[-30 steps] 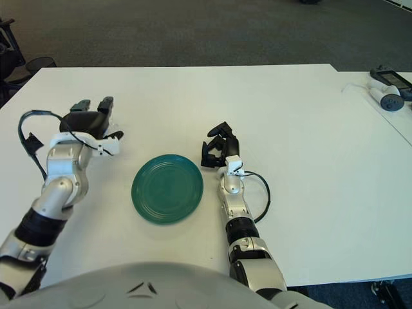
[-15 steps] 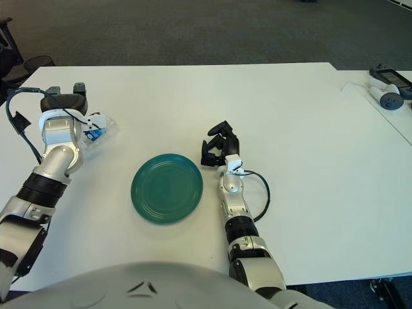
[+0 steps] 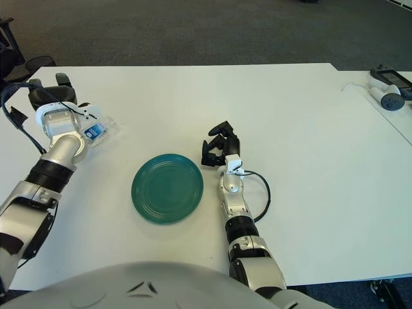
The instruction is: Put the bottle into the plate.
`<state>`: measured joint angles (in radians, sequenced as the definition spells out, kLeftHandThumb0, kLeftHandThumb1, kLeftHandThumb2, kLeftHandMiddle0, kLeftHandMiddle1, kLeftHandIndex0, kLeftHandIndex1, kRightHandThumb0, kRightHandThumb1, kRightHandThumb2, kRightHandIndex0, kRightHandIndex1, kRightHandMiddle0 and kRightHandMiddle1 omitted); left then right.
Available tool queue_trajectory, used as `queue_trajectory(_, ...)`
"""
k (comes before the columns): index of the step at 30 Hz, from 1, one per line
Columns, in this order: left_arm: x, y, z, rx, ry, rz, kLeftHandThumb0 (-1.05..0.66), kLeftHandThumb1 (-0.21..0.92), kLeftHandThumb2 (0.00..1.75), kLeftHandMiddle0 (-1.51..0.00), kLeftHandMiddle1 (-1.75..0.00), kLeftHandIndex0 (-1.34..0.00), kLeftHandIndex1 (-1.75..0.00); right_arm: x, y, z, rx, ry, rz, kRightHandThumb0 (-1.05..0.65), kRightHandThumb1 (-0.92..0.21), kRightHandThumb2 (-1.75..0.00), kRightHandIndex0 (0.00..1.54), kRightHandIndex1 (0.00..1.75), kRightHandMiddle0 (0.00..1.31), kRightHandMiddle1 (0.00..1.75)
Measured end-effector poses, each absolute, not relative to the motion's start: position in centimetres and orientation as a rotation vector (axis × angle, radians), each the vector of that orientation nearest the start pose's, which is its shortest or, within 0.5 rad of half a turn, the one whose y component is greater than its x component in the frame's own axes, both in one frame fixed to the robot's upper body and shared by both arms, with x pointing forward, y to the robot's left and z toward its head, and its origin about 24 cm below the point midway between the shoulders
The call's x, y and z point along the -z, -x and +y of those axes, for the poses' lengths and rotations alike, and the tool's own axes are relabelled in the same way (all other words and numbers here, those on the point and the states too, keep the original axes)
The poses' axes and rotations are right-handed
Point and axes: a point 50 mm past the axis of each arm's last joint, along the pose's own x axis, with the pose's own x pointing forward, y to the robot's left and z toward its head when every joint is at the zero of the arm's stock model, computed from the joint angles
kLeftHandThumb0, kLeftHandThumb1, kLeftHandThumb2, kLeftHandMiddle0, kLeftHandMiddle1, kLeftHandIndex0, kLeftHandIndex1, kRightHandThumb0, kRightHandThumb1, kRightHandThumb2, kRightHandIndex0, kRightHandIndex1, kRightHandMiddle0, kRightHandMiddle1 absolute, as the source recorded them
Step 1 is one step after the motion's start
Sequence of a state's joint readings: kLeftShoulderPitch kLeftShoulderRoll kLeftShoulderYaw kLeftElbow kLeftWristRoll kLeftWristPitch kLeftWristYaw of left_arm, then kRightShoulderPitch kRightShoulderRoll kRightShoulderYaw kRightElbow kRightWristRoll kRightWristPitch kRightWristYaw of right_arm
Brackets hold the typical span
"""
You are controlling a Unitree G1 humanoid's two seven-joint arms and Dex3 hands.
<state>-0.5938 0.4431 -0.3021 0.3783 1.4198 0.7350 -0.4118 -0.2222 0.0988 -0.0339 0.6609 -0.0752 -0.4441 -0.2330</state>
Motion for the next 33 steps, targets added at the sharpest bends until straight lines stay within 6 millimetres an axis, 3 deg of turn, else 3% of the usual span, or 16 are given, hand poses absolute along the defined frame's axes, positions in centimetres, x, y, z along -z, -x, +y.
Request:
queue_trajectory(2,-12.8,-34.4,22.7,-0.337,-1.743,0.539,-1.05,0.92,0.99,-0.18,-0.01,0.00,0.00,1.0,-27.5,-12.0,0.151,-0.029,0.008,0.00,-0.08,-1.56,0.84,1.63,0.56,1.75)
queue_trajectory(8,-12.2,-34.6,22.3,-0.183,-1.707,0.514,-1.05,0.92,0.97,-0.47,-0.02,-0.01,-0.07,1.0,-27.5,-12.0,0.149,-0.030,0.008,0.00,-0.10,-1.54,0.82,1.64,0.54,1.75)
queue_trajectory(15,-12.1,-34.1,21.7,0.116,-1.681,0.411,-1.05,0.92,1.03,-0.78,-0.14,0.00,-0.32,1.0,-27.6,-12.0,0.148,-0.030,0.008,0.00,-0.11,-1.53,0.81,1.64,0.54,1.75)
queue_trajectory(16,-12.2,-34.0,21.6,0.150,-1.675,0.396,-1.05,0.92,1.04,-0.79,-0.24,0.00,-0.36,1.0,-27.6,-12.0,0.148,-0.030,0.008,0.00,-0.11,-1.53,0.81,1.64,0.54,1.75)
queue_trajectory(18,-12.2,-33.7,21.6,0.209,-1.664,0.378,-1.05,0.92,1.06,-0.74,-0.71,0.00,-0.41,1.0,-27.6,-12.0,0.149,-0.030,0.008,0.00,-0.10,-1.53,0.81,1.64,0.54,1.75)
queue_trajectory(19,-12.2,-33.6,21.6,0.231,-1.659,0.378,-1.05,0.92,1.06,-0.73,-0.78,0.00,-0.42,1.0,-27.6,-12.0,0.149,-0.030,0.008,0.00,-0.10,-1.53,0.81,1.64,0.54,1.75)
queue_trajectory(21,-12.3,-33.4,21.6,0.262,-1.652,0.382,-1.05,0.92,1.08,-0.78,-1.26,0.00,-0.47,1.1,-27.5,-12.0,0.150,-0.030,0.010,0.00,-0.10,-1.54,0.82,1.64,0.54,1.75)
queue_trajectory(23,-12.4,-33.3,21.7,0.289,-1.646,0.401,-1.05,0.92,1.08,-0.86,-1.50,0.00,-0.52,1.1,-27.5,-12.0,0.150,-0.030,0.010,0.00,-0.10,-1.54,0.82,1.64,0.54,1.75)
queue_trajectory(25,-12.5,-33.2,21.8,0.313,-1.644,0.424,-1.05,0.92,1.09,-0.92,-1.62,0.00,-0.58,1.1,-27.5,-12.0,0.150,-0.030,0.010,0.00,-0.10,-1.54,0.82,1.64,0.54,1.75)
queue_trajectory(26,-12.5,-33.1,21.9,0.322,-1.645,0.434,-1.05,0.92,1.09,-0.96,-1.66,0.00,-0.64,1.1,-27.5,-12.0,0.150,-0.030,0.010,0.00,-0.10,-1.54,0.82,1.64,0.54,1.75)
queue_trajectory(27,-12.5,-33.1,21.9,0.327,-1.646,0.440,-1.05,0.92,1.08,-1.00,-1.69,-0.06,-1.04,1.1,-27.6,-12.0,0.149,-0.030,0.010,0.00,-0.10,-1.54,0.82,1.65,0.54,1.75)
queue_trajectory(29,-12.6,-33.0,21.9,0.341,-1.645,0.454,-1.05,0.92,1.08,-1.04,-1.72,-0.11,-1.39,1.1,-27.6,-12.0,0.148,-0.030,0.010,0.00,-0.10,-1.54,0.81,1.65,0.54,1.75)
queue_trajectory(30,-12.6,-33.0,21.9,0.347,-1.644,0.459,-1.05,0.92,1.07,-1.06,-1.73,-0.23,-1.52,1.0,-27.6,-12.0,0.148,-0.030,0.010,0.00,-0.10,-1.54,0.81,1.65,0.54,1.75)
queue_trajectory(32,-12.6,-33.0,21.9,0.357,-1.641,0.465,-1.05,0.92,1.07,-1.10,-1.74,-0.33,-1.63,1.1,-27.6,-12.0,0.148,-0.030,0.010,0.00,-0.10,-1.54,0.81,1.65,0.54,1.75)
queue_trajectory(33,-12.6,-32.9,21.9,0.364,-1.638,0.467,-1.05,0.92,1.06,-1.12,-1.74,-0.45,-1.67,1.1,-27.6,-12.0,0.148,-0.030,0.010,0.00,-0.10,-1.54,0.81,1.65,0.54,1.75)
